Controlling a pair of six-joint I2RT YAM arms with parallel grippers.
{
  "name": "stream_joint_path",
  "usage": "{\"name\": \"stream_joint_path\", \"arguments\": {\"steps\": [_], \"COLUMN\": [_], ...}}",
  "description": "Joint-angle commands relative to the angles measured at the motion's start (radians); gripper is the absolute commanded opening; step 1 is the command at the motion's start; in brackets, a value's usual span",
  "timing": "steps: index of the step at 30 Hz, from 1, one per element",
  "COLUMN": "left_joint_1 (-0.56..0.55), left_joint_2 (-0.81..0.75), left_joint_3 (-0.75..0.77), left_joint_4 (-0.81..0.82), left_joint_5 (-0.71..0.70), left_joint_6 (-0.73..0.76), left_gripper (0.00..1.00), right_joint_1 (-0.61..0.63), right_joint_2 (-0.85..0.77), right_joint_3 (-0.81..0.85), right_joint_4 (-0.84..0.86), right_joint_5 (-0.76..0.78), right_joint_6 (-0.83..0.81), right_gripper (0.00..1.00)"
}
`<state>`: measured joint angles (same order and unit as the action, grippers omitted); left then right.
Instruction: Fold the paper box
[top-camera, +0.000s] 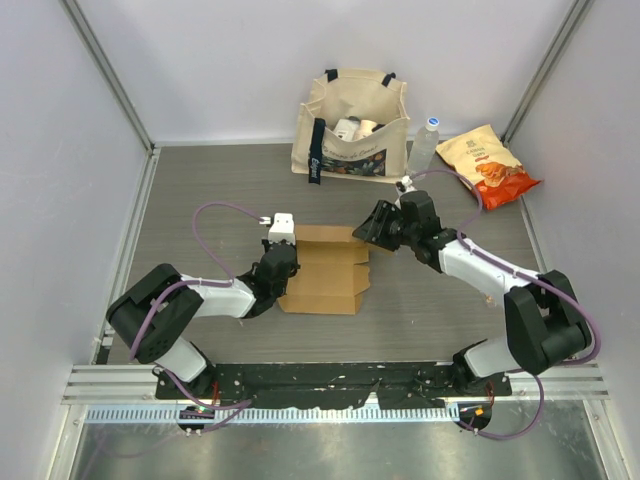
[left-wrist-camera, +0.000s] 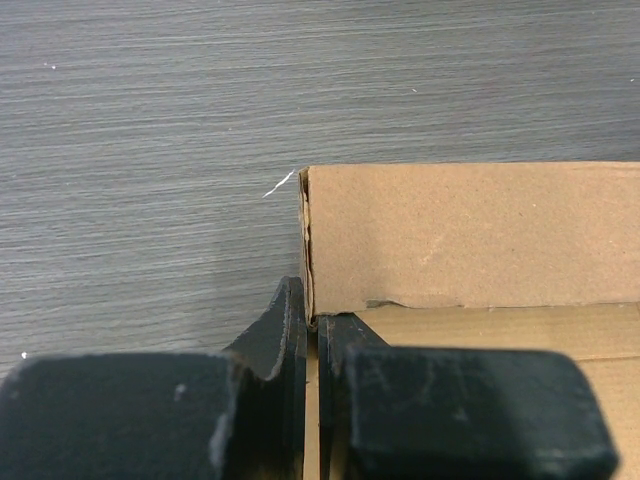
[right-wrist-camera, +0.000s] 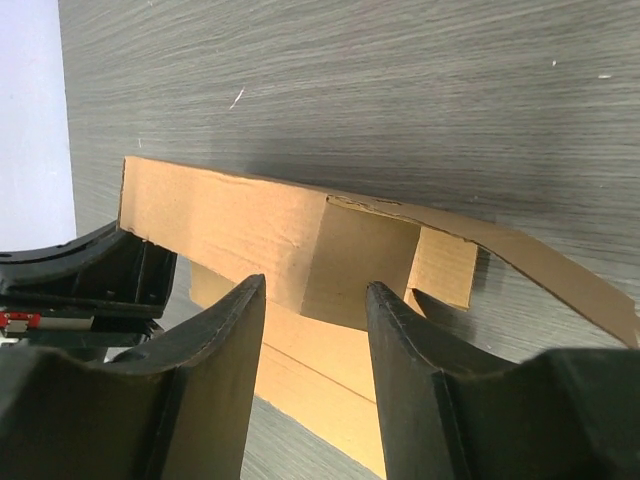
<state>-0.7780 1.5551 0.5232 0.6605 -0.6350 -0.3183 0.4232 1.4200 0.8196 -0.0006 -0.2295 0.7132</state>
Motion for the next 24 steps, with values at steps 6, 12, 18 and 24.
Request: {"name": "stream_joint_path", "arguments": {"steps": [6, 12, 18, 24], "left_joint_1": [-0.001, 0.000, -0.001, -0.001], "left_joint_2": [-0.018, -0.018, -0.020, -0.020], "left_joint_3": [0.031, 0.034, 0.035, 0.035], "left_joint_4": [0.030, 0.030, 0.030, 0.028], "left_joint_5": [-0.006, -0.003, 0.006, 0.006], "left_joint_6": [-0.022, -0.028, -0.033, -0.033], "left_gripper": [0.00, 0.00, 0.00, 0.00], "right_joint_1": [-0.004, -0.020, -0.043, -0.051], "right_joint_2": [0.039, 0.080, 0.073, 0.079], "right_joint_3": [-0.026, -0.074, -0.123, -0.152], "right_joint_4": [0.220, 0.387, 0.471, 0.495], "right_joint_5": [-0.086, -0.157, -0.145, -0.119], "right_joint_6": [0.106, 0.254, 0.325, 0.316], "right_gripper": [0.49, 0.45, 0.28, 0.01]}}
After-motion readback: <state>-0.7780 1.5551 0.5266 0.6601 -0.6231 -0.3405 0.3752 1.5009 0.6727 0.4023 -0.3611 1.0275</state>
